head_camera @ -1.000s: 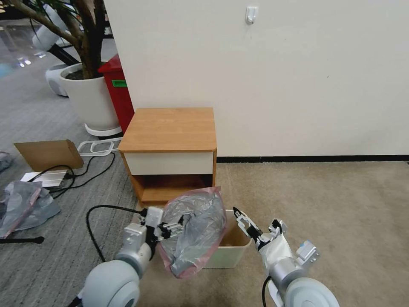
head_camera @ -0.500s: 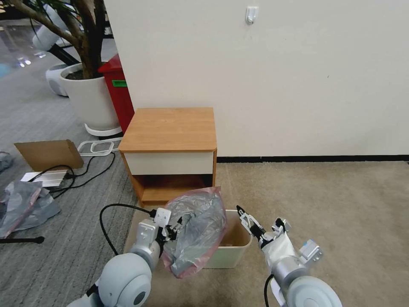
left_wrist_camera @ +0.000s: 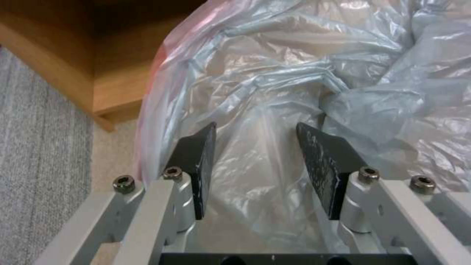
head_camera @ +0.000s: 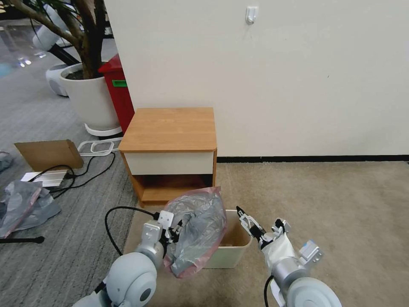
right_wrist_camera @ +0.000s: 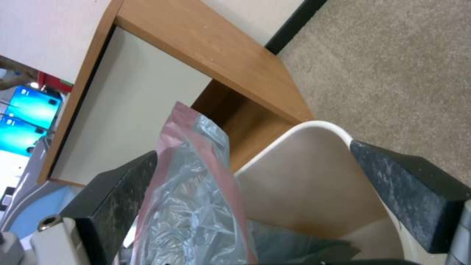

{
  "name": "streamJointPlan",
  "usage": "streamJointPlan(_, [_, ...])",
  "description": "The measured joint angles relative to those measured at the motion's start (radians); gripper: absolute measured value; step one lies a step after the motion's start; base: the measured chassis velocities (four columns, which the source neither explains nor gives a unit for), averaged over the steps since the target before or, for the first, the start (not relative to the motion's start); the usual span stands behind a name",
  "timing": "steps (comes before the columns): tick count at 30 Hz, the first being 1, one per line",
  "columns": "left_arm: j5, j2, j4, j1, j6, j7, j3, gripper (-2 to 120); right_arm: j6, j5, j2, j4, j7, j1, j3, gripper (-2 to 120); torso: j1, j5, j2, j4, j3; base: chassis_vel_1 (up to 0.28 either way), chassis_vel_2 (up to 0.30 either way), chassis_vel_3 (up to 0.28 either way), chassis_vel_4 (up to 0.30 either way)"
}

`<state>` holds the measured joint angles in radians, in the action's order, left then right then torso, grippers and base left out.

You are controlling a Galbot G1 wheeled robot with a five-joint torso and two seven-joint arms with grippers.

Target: Pick up the garbage bag from the table and place it over the trash can.

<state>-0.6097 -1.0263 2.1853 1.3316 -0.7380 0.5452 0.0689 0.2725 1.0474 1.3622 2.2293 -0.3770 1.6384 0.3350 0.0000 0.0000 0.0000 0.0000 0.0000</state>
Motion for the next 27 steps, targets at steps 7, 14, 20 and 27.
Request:
streamJointPlan(7, [-0.007, -0.014, -0.056, -0.064, 0.001, 0.026, -0.042, 44, -0.003, -0.005, 0.002, -0.003, 0.000, 0.004, 0.003, 100, 0.000, 0.0000, 0.000, -0.0001, 0.000, 0.000, 0.000, 0.000, 0.000])
streamJointPlan(14, [-0.100, -0.023, -0.090, -0.117, 0.002, 0.108, -0.079, 42, -0.004, -0.005, -0.002, -0.004, 0.000, 0.003, 0.010, 100, 0.000, 0.0000, 0.000, -0.0001, 0.000, 0.000, 0.000, 0.000, 0.000])
streamJointPlan(20, [-0.139, -0.024, -0.110, -0.128, 0.002, 0.138, -0.096, 42, -0.005, -0.003, -0.003, -0.004, 0.000, 0.000, 0.011, 100, 0.000, 0.0000, 0.000, -0.0001, 0.000, 0.000, 0.000, 0.000, 0.000])
streamJointPlan(27, [-0.176, -0.028, -0.124, -0.124, 0.002, 0.164, -0.107, 42, -0.005, -0.001, -0.005, -0.010, 0.000, 0.001, 0.011, 100, 0.000, 0.0000, 0.000, 0.0000, 0.000, 0.000, 0.000, 0.000, 0.000])
